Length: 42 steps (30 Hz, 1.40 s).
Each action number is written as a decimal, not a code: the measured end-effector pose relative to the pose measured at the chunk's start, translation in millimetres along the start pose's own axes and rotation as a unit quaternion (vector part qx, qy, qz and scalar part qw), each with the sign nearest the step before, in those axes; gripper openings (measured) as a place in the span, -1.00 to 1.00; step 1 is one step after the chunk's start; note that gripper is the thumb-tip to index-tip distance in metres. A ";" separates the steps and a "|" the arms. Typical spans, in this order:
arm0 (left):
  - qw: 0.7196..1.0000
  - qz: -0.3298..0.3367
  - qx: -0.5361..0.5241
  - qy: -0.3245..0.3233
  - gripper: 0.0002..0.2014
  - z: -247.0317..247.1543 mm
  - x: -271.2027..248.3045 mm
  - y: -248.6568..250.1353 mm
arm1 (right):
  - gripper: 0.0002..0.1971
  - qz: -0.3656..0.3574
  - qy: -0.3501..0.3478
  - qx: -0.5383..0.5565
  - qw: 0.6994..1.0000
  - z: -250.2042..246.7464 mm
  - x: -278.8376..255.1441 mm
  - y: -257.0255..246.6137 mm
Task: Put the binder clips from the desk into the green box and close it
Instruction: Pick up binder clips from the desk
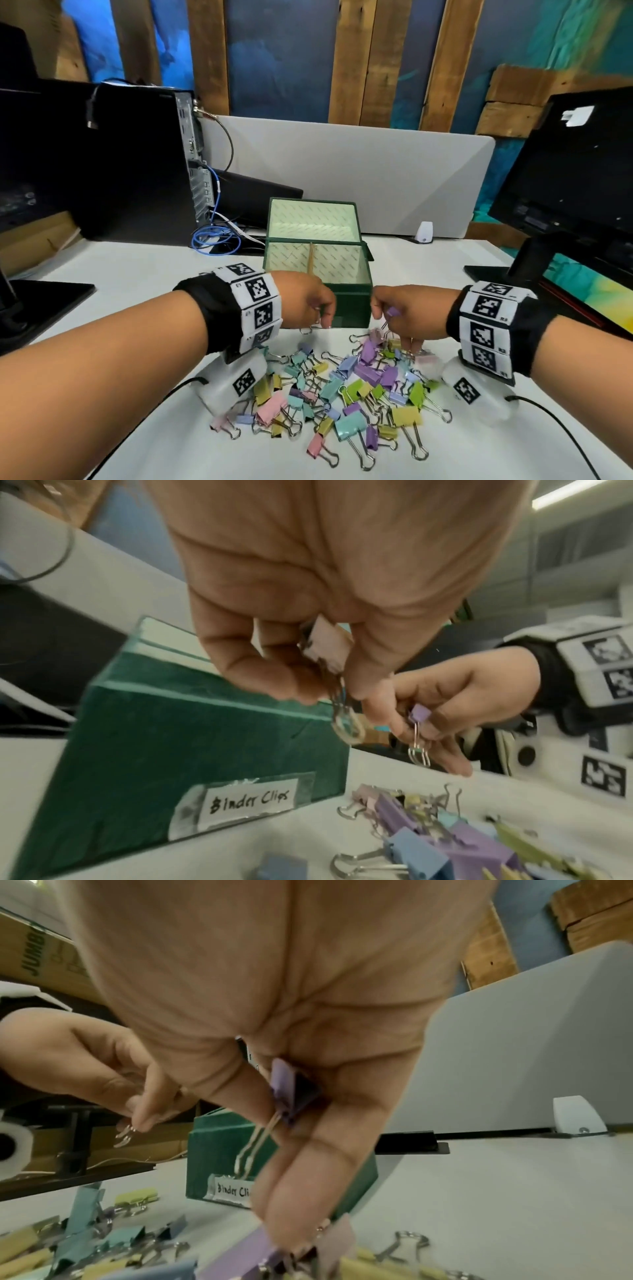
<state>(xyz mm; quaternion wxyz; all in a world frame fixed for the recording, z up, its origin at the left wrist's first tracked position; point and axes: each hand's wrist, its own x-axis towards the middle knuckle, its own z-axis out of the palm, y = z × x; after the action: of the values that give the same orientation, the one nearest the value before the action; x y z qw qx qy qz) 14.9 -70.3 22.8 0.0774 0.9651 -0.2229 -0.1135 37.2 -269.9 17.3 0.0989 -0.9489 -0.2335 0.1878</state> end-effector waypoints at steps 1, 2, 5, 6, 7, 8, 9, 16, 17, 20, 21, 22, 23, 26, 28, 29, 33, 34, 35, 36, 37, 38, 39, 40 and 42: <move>0.999 0.001 0.031 -0.012 -0.69 2.3 5.7 5.6 | -0.76 -0.004 0.002 -0.020 1.000 -0.3 -1.7 3.5; 0.998 0.003 0.059 -0.020 -0.68 4.3 9.9 10.8 | -0.72 -0.012 0.006 -0.038 0.999 -1.4 -2.7 5.0; 0.993 0.004 0.106 -0.048 -0.73 12.1 20.8 22.8 | -0.70 -0.037 -0.015 -0.078 0.996 -4.3 -8.1 5.8; 0.992 0.005 0.117 -0.054 -0.76 14.1 24.2 26.5 | -0.73 -0.037 -0.034 -0.079 0.996 -4.2 -9.4 6.1; 0.990 0.006 0.129 -0.060 -0.79 14.0 26.3 29.5 | -0.75 -0.041 -0.052 -0.077 0.995 -4.4 -10.3 4.2; 0.988 0.006 0.135 -0.069 -0.80 14.5 28.4 33.0 | -0.76 -0.050 -0.068 -0.071 0.994 -2.8 -10.7 3.1; 0.987 0.006 0.139 -0.079 -0.80 14.0 29.8 35.7 | -0.76 -0.062 -0.079 -0.067 0.993 -1.3 -10.1 1.5; 0.983 0.011 0.160 -0.086 -0.72 18.2 38.1 46.8 | -0.51 -0.125 -0.099 -0.176 0.971 14.8 1.9 -4.1; 0.982 0.011 0.163 -0.094 -0.68 19.7 39.5 48.0 | -0.50 -0.130 -0.098 -0.184 0.969 16.3 3.0 -4.5; 0.982 0.010 0.148 -0.115 -0.59 23.8 43.2 49.1 | -0.48 -0.134 -0.093 -0.203 0.965 18.4 3.4 -4.8; 0.982 0.008 0.145 -0.120 -0.58 25.2 43.8 48.7 | -0.48 -0.136 -0.087 -0.207 0.965 18.7 3.2 -4.0; 0.982 0.004 0.145 -0.123 -0.57 26.7 45.0 47.5 | -0.49 -0.139 -0.081 -0.209 0.965 18.7 2.9 -3.3; 0.981 -0.001 0.149 -0.124 -0.55 28.4 45.5 46.9 | -0.49 -0.140 -0.077 -0.208 0.965 18.6 2.4 -2.4; 0.979 -0.010 0.161 -0.123 -0.53 34.1 46.2 46.3 | -0.48 -0.138 -0.081 -0.208 0.965 18.3 2.0 -0.7; 0.979 -0.015 0.163 -0.119 -0.54 35.9 47.5 45.6 | -0.47 -0.137 -0.087 -0.214 0.963 18.1 2.2 -0.6; 0.979 -0.018 0.167 -0.117 -0.54 36.0 48.4 44.9 | -0.47 -0.138 -0.089 -0.218 0.962 18.0 2.6 -0.9; 0.977 -0.030 0.176 -0.114 -0.56 36.6 51.2 41.4 | -0.46 -0.141 -0.096 -0.226 0.959 18.2 7.1 -3.0; 0.978 -0.032 0.175 -0.111 -0.56 36.2 51.3 40.7 | -0.46 -0.140 -0.097 -0.223 0.960 18.4 8.1 -3.7; 0.980 -0.030 0.169 -0.104 -0.55 34.6 50.0 40.4 | -0.46 -0.139 -0.098 -0.218 0.961 18.5 8.5 -4.5; 0.982 -0.025 0.159 -0.095 -0.55 31.5 48.4 39.1 | -0.47 -0.137 -0.097 -0.214 0.962 18.7 8.8 -4.7; 0.986 -0.018 0.141 -0.083 -0.56 27.1 46.0 36.9 | -0.47 -0.135 -0.096 -0.209 0.964 19.0 8.9 -4.5; 0.991 -0.011 0.116 -0.066 -0.57 21.5 42.4 33.5 | -0.49 -0.134 -0.094 -0.205 0.965 19.3 9.2 -4.0; 0.995 -0.008 0.086 -0.045 -0.59 14.9 37.8 29.7 | -0.53 -0.135 -0.091 -0.201 0.966 19.5 9.1 -3.2; 0.999 -0.012 0.049 -0.017 -0.60 7.6 32.2 24.7 | -0.58 -0.139 -0.087 -0.200 0.966 19.7 8.9 -2.6; 0.997 -0.043 -0.036 0.043 -0.63 -8.2 19.8 10.1 | -0.70 -0.145 -0.081 -0.200 0.966 20.0 9.5 -1.8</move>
<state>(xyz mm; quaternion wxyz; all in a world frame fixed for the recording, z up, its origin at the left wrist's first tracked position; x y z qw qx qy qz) 30.1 -87.4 29.0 0.1167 0.9744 -0.1731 -0.0830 36.2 -261.8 -3.4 -0.0859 -0.8869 -0.4087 0.1976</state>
